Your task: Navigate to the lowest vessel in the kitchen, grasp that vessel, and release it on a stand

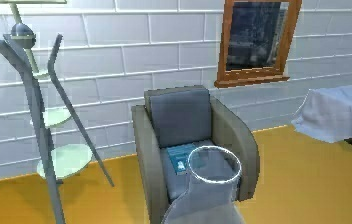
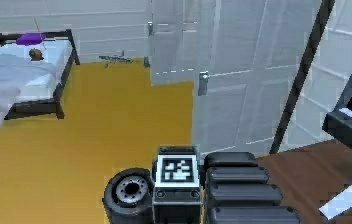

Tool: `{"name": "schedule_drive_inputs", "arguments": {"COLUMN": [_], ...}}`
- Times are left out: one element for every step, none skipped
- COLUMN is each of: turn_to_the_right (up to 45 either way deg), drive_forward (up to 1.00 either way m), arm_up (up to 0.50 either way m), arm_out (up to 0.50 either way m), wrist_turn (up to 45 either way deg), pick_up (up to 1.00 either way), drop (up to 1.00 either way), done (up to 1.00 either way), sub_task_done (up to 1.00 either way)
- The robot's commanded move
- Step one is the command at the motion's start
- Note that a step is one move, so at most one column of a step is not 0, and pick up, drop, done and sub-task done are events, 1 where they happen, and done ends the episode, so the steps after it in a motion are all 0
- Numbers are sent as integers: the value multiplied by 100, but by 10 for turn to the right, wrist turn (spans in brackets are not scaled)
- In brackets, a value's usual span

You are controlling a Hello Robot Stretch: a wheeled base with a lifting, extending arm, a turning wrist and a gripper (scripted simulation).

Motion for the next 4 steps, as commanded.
{"name": "schedule_drive_inputs", "arguments": {"turn_to_the_right": [150,-450,-450,-450], "drive_forward": [0,0,0,0], "arm_up": [0,0,0,0], "arm_out": [0,0,0,0], "wrist_turn": [0,0,0,0], "pick_up": [0,0,0,0], "drop": [0,0,0,0], "done": [0,0,0,0], "sub_task_done": [0,0,0,0]}}
